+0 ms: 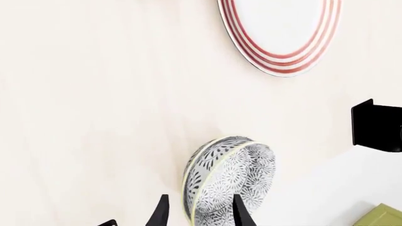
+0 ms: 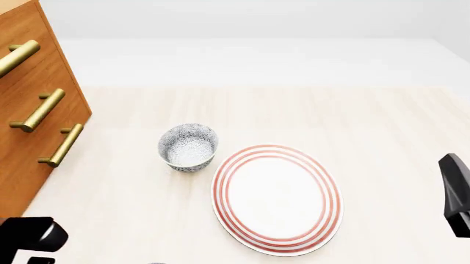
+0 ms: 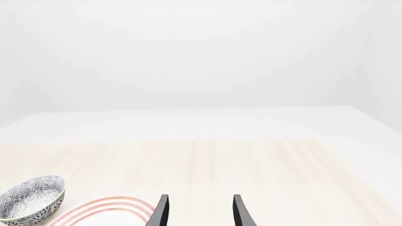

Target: Stack the bowl in the middle on the bowl at the back.

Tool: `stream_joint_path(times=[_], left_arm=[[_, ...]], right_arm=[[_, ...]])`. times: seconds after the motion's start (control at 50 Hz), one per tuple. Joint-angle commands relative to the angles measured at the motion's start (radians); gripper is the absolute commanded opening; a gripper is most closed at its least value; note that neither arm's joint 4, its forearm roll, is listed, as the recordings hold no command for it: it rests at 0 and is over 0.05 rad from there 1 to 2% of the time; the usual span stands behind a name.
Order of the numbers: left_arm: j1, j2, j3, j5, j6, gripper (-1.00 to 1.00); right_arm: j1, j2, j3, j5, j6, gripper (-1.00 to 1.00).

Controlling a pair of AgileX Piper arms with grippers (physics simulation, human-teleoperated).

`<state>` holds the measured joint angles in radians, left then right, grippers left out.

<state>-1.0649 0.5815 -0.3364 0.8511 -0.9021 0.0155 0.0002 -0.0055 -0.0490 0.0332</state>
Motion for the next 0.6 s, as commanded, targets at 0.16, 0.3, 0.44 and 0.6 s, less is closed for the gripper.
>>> stream_joint_path(times=[0.16,0.3,0.44,0.6], left_arm=[[-0.015,0.015,-0.007,-0.012,0.007,1.00],[-0.015,0.013,-0.015,-0.007,0.010,1.00],[0.013,-0.037,-0.058,0.073,0.033,1.00],[0.081,-0.137,-0.126,0.217,0.083,1.00]], right_arm=[[0.001,0.000,0.000,0.000,-0.001,1.00],[0.002,0.000,0.000,0.000,-0.001,1.00],[0.003,0.000,0.000,0.003,-0.004,1.00],[0.004,0.000,0.000,0.006,-0.009,1.00]])
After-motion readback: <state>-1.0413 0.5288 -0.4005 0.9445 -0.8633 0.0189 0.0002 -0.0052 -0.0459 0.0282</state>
